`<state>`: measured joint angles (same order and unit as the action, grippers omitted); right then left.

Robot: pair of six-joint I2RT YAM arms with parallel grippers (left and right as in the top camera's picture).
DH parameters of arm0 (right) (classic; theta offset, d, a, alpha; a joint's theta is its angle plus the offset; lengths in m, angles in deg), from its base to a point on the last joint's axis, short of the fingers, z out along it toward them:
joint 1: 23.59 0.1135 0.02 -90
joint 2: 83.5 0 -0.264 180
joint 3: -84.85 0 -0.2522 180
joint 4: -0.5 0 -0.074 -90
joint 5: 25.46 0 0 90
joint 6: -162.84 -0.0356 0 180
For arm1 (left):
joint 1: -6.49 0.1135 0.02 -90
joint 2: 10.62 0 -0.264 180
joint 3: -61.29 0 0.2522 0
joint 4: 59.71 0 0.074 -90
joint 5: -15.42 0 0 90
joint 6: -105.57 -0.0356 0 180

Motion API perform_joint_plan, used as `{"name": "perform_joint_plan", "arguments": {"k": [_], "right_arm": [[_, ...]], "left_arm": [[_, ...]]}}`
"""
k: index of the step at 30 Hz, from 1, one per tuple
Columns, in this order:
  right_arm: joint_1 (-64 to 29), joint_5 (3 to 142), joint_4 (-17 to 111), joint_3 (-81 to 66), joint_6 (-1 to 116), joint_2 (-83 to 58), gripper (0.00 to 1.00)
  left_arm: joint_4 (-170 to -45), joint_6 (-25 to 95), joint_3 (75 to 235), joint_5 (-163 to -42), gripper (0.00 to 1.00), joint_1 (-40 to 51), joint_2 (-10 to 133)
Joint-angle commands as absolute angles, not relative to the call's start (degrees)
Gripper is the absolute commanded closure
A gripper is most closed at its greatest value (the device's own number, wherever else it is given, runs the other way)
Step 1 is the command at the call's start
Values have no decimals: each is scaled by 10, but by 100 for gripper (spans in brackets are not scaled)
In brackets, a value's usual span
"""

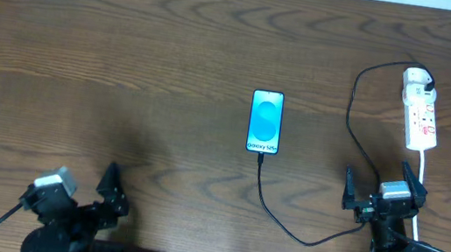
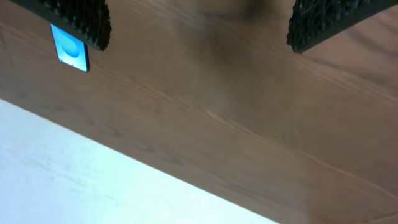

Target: Plug charger to phone and switch on socket

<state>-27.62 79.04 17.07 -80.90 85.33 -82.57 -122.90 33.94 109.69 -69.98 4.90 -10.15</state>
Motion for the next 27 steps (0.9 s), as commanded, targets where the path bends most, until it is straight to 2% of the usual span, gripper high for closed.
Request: {"name": "perform_joint_plan", "arguments": {"k": [1, 23, 27], "right_arm": [[-280, 786, 173, -811, 844, -832, 1], [-280, 786, 173, -811, 844, -832, 1], [-280, 786, 173, -811, 844, -832, 1]], "left_arm": [[-1199, 341, 1060, -716, 9, 52, -105], [-897, 339, 853, -732, 9, 52, -106], [-833, 277, 827, -776, 9, 52, -106]]}}
